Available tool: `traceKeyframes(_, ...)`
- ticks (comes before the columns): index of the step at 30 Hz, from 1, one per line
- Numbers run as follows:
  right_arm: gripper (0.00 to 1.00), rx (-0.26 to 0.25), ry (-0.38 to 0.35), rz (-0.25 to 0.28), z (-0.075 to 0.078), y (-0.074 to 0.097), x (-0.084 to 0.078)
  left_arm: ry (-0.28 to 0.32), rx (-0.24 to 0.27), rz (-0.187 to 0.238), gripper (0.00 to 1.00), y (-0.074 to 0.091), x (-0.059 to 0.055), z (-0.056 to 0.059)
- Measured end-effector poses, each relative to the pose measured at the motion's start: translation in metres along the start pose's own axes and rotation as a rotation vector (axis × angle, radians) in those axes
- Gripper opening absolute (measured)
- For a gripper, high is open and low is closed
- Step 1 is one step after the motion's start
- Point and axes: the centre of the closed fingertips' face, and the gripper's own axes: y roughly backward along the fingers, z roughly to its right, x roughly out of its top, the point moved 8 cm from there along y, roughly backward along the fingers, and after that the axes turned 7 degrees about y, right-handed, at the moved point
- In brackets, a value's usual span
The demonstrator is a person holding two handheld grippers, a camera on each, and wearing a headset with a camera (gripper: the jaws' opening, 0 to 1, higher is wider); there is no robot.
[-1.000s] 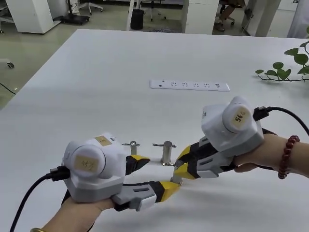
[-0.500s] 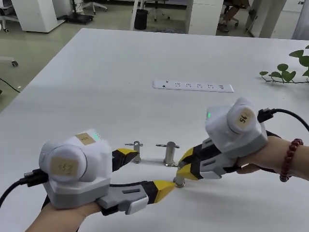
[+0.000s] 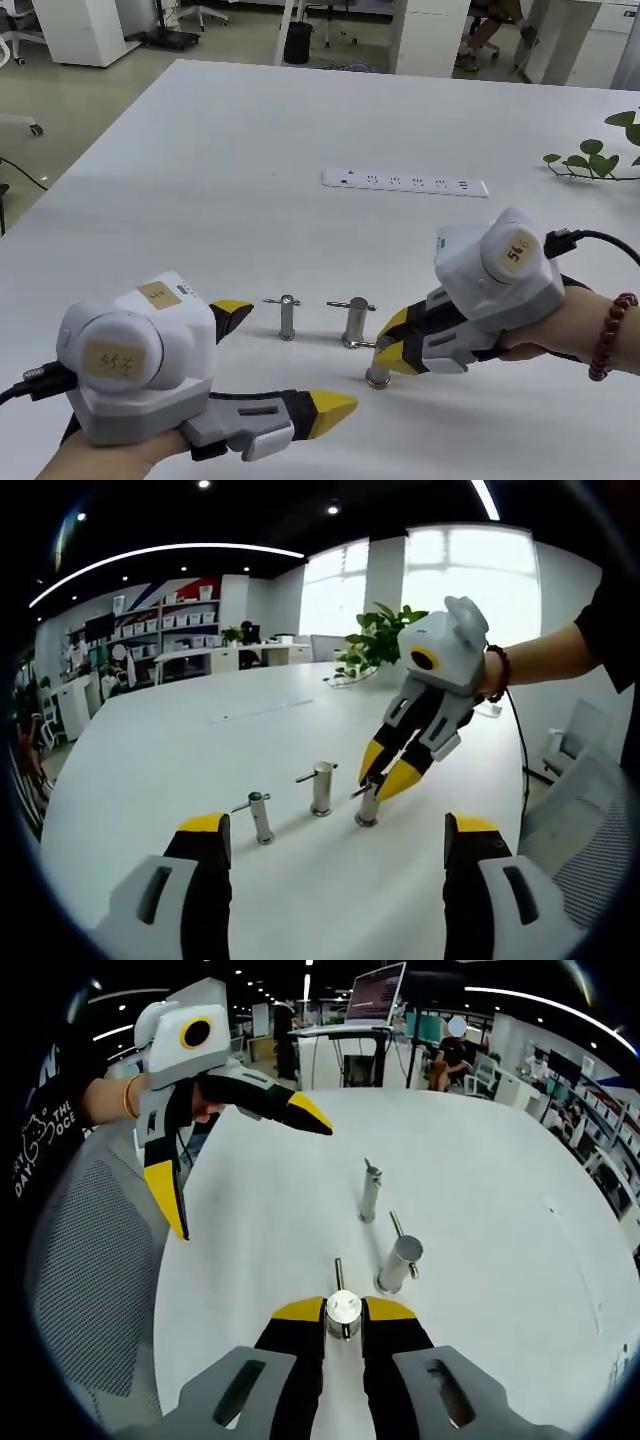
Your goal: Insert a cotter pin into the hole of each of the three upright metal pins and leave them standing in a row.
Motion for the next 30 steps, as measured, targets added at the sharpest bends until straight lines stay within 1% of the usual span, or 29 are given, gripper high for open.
traceKeyframes(2, 0.08, -0.002, -0.002, -0.006, 0.002, 0.002, -0.002, -0.003, 0.007, 0.008, 0.88, 0.000, 0.000, -0.001)
traceKeyframes(5, 0.08, -0.006, -0.004, -0.012, 0.005, 0.005, -0.003, -0.001, 0.013, 0.006, 0.91, 0.000, -0.001, -0.003)
traceKeyframes(6, 0.08, -0.007, -0.005, -0.013, 0.006, 0.006, -0.004, 0.000, 0.017, 0.004, 0.92, 0.000, -0.001, -0.003)
traceKeyframes(7, 0.08, -0.008, -0.004, -0.014, 0.009, 0.007, -0.004, 0.004, 0.032, 0.003, 0.95, 0.000, -0.001, -0.005)
traceKeyframes(9, 0.08, -0.012, -0.008, -0.015, 0.012, 0.009, -0.005, 0.007, 0.036, 0.008, 0.99, 0.000, 0.000, -0.007)
traceKeyframes(13, 0.08, -0.016, -0.015, -0.014, 0.018, 0.011, -0.008, 0.007, 0.035, 0.018, 0.99, 0.001, 0.002, -0.008)
traceKeyframes(19, 0.08, -0.026, -0.016, -0.027, 0.027, 0.014, -0.015, 0.001, 0.037, 0.014, 0.99, 0.000, 0.002, -0.008)
traceKeyframes(23, 0.08, -0.020, -0.015, -0.031, 0.028, 0.015, -0.016, -0.006, 0.042, 0.021, 0.98, 0.001, 0.003, -0.009)
traceKeyframes(26, 0.08, -0.019, -0.013, -0.034, 0.029, 0.016, -0.017, 0.004, 0.043, 0.013, 0.98, 0.001, 0.001, -0.009)
traceKeyframes(30, 0.08, -0.013, -0.009, -0.034, 0.030, 0.016, -0.018, -0.003, 0.040, 0.013, 0.97, 0.000, 0.001, -0.009)
